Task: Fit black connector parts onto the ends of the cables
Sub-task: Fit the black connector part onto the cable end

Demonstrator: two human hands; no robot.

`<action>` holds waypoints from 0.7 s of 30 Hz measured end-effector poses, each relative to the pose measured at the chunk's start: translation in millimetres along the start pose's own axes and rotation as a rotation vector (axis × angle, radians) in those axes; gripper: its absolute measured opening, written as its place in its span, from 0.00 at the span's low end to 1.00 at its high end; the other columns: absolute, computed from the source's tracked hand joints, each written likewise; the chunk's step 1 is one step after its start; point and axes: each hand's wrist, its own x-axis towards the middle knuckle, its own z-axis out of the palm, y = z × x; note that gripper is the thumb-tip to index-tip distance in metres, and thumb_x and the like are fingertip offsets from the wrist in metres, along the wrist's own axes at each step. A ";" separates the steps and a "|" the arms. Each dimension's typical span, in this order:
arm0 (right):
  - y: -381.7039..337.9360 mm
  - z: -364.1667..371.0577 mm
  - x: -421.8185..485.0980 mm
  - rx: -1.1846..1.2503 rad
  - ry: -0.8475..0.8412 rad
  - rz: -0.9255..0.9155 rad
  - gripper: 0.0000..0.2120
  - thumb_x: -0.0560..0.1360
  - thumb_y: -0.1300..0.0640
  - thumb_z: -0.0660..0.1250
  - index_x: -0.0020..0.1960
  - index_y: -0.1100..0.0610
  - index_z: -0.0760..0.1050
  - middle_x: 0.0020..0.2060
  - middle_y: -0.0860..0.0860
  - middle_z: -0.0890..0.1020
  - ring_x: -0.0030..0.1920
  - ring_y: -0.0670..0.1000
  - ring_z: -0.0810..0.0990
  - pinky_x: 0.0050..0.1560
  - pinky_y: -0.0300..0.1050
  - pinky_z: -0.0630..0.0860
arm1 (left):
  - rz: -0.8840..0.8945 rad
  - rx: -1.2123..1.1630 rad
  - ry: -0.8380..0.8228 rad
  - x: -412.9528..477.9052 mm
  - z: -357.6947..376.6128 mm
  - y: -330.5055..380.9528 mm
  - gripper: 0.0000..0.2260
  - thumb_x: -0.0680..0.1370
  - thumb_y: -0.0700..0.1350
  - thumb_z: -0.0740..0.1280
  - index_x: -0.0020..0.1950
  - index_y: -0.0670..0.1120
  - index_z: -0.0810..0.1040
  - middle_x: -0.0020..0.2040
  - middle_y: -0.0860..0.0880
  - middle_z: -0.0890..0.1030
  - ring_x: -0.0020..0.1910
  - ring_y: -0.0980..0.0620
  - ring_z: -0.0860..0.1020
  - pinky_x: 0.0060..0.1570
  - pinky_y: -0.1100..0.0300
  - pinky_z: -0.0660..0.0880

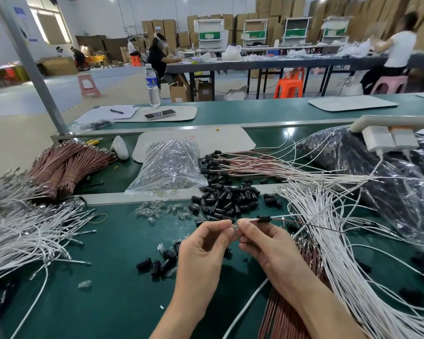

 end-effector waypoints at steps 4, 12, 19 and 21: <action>1.7 1.4 -1.1 -0.031 -0.022 -0.011 0.13 0.65 0.49 0.78 0.44 0.57 0.87 0.38 0.54 0.85 0.39 0.46 0.83 0.40 0.37 0.80 | 0.023 0.027 0.021 -0.4 1.7 -3.3 0.06 0.77 0.38 0.72 0.51 0.48 0.85 0.46 0.50 0.88 0.47 0.51 0.86 0.50 0.62 0.81; 0.5 1.9 0.6 0.008 -0.037 0.022 0.13 0.66 0.50 0.77 0.45 0.58 0.87 0.42 0.55 0.86 0.41 0.47 0.84 0.41 0.38 0.80 | 0.214 0.323 -0.009 -0.5 -1.8 -8.7 0.09 0.77 0.50 0.70 0.57 0.60 0.81 0.51 0.60 0.85 0.52 0.58 0.84 0.51 0.68 0.78; 0.0 3.9 -1.8 0.018 -0.060 0.053 0.08 0.69 0.53 0.75 0.44 0.57 0.87 0.41 0.55 0.84 0.41 0.47 0.83 0.44 0.39 0.80 | 0.440 0.645 -0.018 0.4 -8.5 -7.7 0.09 0.79 0.47 0.69 0.59 0.55 0.79 0.52 0.62 0.81 0.51 0.62 0.81 0.48 0.64 0.78; -0.1 3.5 -2.0 0.018 -0.074 0.060 0.08 0.70 0.54 0.74 0.45 0.58 0.87 0.41 0.56 0.83 0.42 0.48 0.83 0.44 0.39 0.80 | 0.460 0.681 -0.040 -0.4 -10.8 -6.2 0.08 0.80 0.47 0.69 0.59 0.56 0.78 0.52 0.62 0.80 0.51 0.61 0.81 0.47 0.61 0.78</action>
